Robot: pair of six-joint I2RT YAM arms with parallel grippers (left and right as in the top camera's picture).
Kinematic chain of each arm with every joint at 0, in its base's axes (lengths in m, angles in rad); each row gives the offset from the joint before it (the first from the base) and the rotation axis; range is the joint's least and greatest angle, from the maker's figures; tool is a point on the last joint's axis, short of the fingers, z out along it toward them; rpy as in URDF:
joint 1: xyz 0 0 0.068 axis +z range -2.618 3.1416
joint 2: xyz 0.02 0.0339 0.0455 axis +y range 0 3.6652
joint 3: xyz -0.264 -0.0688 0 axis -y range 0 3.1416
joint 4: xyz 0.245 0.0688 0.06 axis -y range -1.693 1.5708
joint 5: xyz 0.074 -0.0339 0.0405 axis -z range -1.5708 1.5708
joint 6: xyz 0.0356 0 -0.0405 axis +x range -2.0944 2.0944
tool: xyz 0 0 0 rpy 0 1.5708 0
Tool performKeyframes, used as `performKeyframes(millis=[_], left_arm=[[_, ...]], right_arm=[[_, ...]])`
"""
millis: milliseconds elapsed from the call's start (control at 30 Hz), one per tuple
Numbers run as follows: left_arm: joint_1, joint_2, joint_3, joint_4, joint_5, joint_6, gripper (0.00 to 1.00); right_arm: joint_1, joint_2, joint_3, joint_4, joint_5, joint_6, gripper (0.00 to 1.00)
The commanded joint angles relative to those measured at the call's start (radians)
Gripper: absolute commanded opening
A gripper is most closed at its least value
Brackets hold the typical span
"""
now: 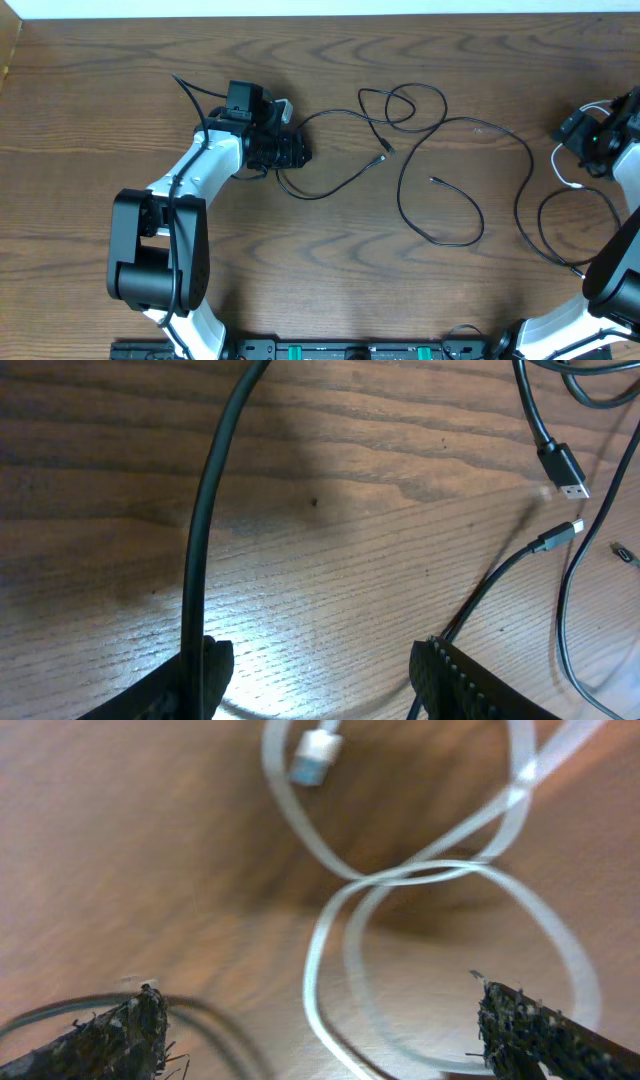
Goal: Untangle cables
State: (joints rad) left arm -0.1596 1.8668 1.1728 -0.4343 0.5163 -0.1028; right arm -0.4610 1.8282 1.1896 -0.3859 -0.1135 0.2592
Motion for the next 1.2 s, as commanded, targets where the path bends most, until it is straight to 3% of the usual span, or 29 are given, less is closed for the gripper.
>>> performKeyframes(millis=[0,100,167,300,367,433,567,733,933,1167], left_arm=[[0.002,0.014,-0.008,0.002,-0.012,0.016,0.63],[0.002,0.013,-0.008,0.001,0.002,0.016,0.63],[0.004,-0.006,-0.005,0.002,0.08,0.017,0.68],[0.004,-0.08,0.001,0.001,0.098,0.016,0.76],[0.004,-0.128,0.001,0.001,0.102,0.016,0.95],[0.004,-0.187,0.001,0.004,0.101,0.016,0.98],[0.004,-0.279,0.001,0.054,0.101,0.016,0.98],[0.004,-0.326,0.001,0.065,0.039,0.0,0.98],[0.004,-0.285,-0.003,-0.082,-0.305,-0.117,0.98],[0.004,-0.161,-0.026,-0.073,-0.349,-0.116,0.98]], right_arm=[[0.043,0.006,0.001,0.021,-0.246,-0.063,0.96],[0.091,0.005,0.002,0.027,-0.345,-0.194,0.98],[0.146,0.005,0.002,0.019,-0.361,-0.21,0.99],[0.221,0.005,0.022,0.006,-0.361,-0.219,0.99],[0.256,0.005,0.055,-0.019,-0.366,-0.235,0.99],[0.296,0.005,0.096,-0.039,-0.39,-0.244,0.99],[0.387,0.005,0.159,-0.042,-0.482,-0.284,0.99],[0.492,0.006,0.164,0.016,-0.457,-0.284,0.99],[0.613,0.006,0.163,0.021,-0.274,-0.283,0.99],[0.699,0.007,0.154,0.069,-0.076,-0.283,0.99]])
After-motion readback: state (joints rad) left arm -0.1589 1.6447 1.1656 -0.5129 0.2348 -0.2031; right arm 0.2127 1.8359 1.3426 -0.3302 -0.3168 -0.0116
